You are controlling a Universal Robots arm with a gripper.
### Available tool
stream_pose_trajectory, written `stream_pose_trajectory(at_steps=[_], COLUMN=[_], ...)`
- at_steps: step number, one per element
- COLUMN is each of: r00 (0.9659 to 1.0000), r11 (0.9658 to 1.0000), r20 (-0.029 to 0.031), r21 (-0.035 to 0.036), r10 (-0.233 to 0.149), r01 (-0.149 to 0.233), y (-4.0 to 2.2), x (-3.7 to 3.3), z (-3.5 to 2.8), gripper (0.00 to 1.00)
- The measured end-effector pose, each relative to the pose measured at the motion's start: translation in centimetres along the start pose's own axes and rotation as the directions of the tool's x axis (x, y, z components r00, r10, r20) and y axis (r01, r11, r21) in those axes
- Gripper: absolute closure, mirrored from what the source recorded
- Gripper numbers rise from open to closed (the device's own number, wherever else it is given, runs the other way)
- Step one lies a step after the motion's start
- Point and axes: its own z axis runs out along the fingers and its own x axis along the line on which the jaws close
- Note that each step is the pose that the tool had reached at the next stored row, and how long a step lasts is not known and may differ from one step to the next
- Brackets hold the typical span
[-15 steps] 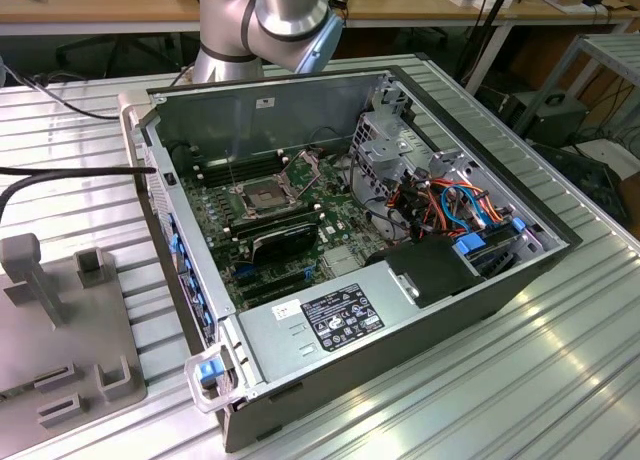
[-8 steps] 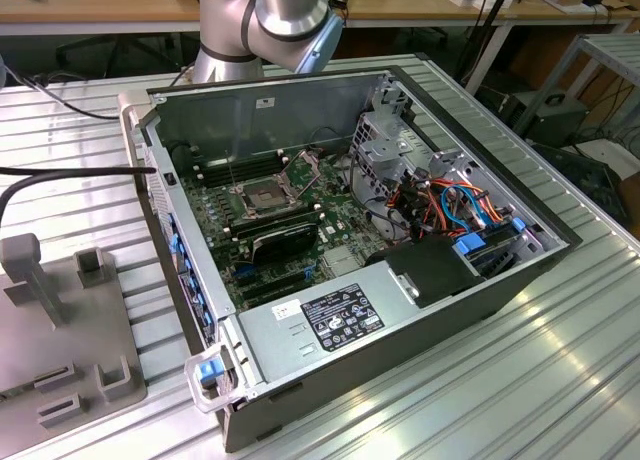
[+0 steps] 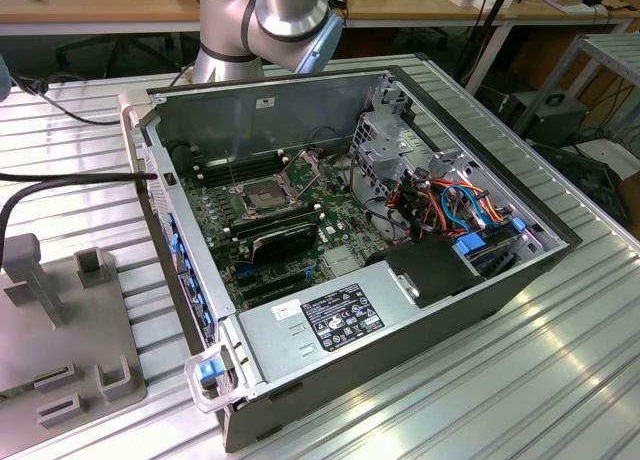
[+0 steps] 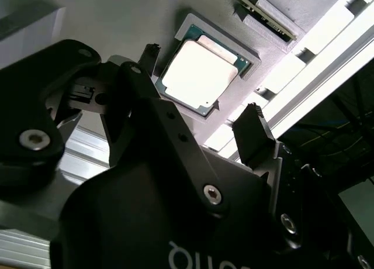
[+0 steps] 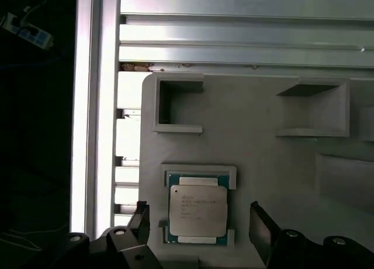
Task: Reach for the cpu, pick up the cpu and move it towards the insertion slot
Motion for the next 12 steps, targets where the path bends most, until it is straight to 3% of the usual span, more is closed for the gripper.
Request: stream_pose_trajectory(at_steps=[4,8,12], r00=[1.0000,0.9987,0.9985], r11=[1.0000,0.9987,0.9985], r20=[0.0004,0.0022,0.0022], r21=[0.0001,-0.0008,-0.0006], r10=[0.009,0.051,0.055], r01=[-0.009,-0.051,-0.055], y=[0.01,0.03,0.04], x=[0.00,-0.02,-0.02], z=[0.73,1.30,1.39], gripper=[0.22,0.22,0.22])
